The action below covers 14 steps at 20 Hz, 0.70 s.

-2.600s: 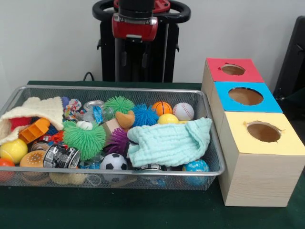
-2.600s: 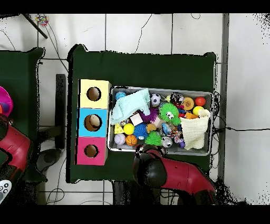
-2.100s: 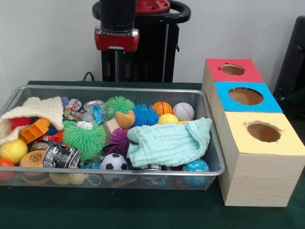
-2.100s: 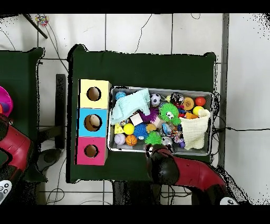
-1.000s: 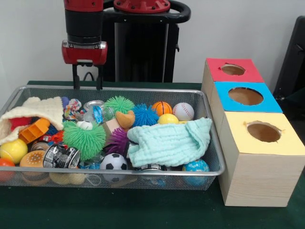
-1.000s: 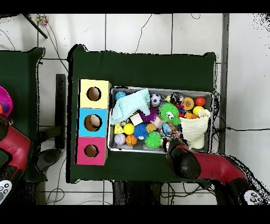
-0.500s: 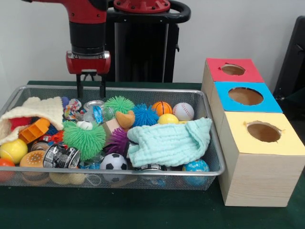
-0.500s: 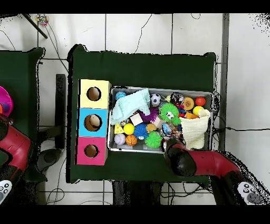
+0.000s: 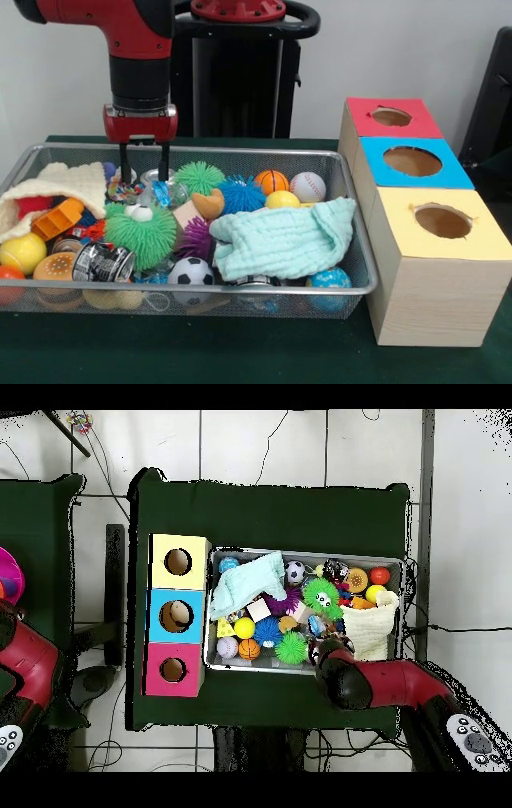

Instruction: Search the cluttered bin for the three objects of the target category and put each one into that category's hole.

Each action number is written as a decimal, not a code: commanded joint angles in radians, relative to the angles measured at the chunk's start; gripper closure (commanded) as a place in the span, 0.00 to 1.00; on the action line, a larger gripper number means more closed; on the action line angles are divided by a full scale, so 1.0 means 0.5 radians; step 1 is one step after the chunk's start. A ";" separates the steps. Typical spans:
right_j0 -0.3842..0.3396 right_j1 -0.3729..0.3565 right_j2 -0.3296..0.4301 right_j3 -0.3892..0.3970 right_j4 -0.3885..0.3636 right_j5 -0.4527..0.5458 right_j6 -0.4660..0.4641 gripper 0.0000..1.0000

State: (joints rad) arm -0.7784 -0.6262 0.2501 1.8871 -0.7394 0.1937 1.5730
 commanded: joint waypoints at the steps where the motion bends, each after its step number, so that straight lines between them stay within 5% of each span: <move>1: 0.032 0.055 0.029 -0.278 -0.139 -0.060 0.038 0.00; 14: 0.130 0.064 -0.083 -0.310 0.011 0.449 0.011 0.00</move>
State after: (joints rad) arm -0.7382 -0.6209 0.2202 1.8586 -0.7552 0.2588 1.5730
